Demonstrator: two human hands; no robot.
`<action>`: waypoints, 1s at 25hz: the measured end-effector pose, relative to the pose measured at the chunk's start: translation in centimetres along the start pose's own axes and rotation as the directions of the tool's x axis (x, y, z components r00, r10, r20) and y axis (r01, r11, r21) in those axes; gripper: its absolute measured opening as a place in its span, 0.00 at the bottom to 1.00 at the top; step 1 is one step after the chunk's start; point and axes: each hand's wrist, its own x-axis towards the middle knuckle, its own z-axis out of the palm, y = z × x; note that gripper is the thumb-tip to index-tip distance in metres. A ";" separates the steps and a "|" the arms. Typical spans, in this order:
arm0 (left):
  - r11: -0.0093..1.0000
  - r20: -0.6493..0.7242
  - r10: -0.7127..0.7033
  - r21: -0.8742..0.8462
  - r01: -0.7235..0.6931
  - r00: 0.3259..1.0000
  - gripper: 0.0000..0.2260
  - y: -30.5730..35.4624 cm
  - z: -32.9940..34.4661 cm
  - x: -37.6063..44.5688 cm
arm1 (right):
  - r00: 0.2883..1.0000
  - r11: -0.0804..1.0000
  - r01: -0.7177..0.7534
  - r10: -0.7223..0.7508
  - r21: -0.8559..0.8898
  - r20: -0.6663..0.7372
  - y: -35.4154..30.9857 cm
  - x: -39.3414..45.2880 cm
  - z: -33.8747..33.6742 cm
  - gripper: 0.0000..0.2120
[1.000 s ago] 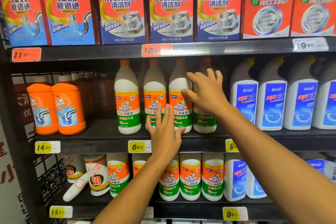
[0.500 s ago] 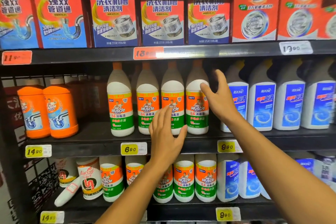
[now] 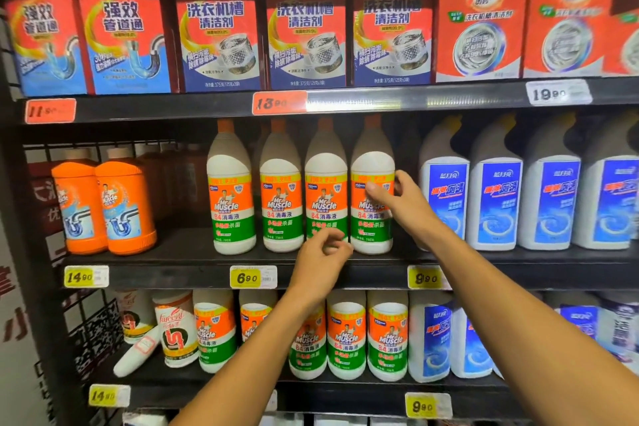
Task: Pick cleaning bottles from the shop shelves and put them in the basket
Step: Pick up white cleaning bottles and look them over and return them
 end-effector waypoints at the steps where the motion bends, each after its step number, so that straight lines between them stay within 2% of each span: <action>1: 1.000 0.006 -0.002 -0.008 0.002 1.000 0.06 0.2 0.0 -0.2 | 1.000 1.000 0.016 -0.016 -0.005 -0.011 0.0 -0.1 -0.1 0.13; 5: 0.995 -0.064 0.003 -0.102 -0.010 0.998 0.09 1.1 0.0 -1.2 | 0.997 0.995 0.059 -0.054 0.082 -0.058 -1.4 -1.5 -0.6 0.12; 7: 0.985 -0.041 -0.024 -0.174 0.016 0.999 0.12 1.8 -0.1 -1.5 | 0.997 0.990 0.046 -0.037 0.132 -0.065 -2.3 -3.1 -1.2 0.14; 10: 0.931 0.147 -0.093 -0.337 0.138 0.985 0.30 2.7 0.4 -3.0 | 0.999 0.986 -0.032 0.039 0.162 -0.038 -2.9 -6.5 -1.5 0.19; 11: 0.910 0.213 -0.105 -0.373 0.180 0.971 0.33 2.6 0.6 -3.9 | 0.997 0.984 -0.064 0.069 0.165 -0.028 -2.8 -7.8 -1.5 0.20; 14: 0.889 0.374 -0.104 -0.380 0.254 0.922 0.27 0.7 1.3 -7.5 | 0.990 0.963 -0.135 0.143 0.232 -0.019 -2.0 -12.1 -1.3 0.20; 16: 0.904 0.417 -0.104 -0.340 0.261 0.903 0.25 -0.9 1.7 -10.1 | 0.985 0.949 -0.172 0.170 0.264 0.031 -1.2 -14.9 -1.3 0.22; 18: 0.919 0.384 -0.091 -0.324 0.226 0.919 0.27 -2.9 2.0 -12.7 | 0.978 0.943 -0.197 0.169 0.267 0.125 -0.1 -17.7 -1.2 0.25; 21: 0.921 0.329 -0.115 -0.318 0.224 0.937 0.35 -5.5 2.1 -16.3 | 0.952 0.942 -0.237 0.176 0.236 0.250 1.6 -21.1 -1.3 0.30; 25: 0.930 0.248 -0.156 -0.288 0.227 0.956 0.43 -8.0 1.5 -19.1 | 0.956 0.968 -0.183 0.135 0.172 0.259 2.3 -23.5 -0.1 0.37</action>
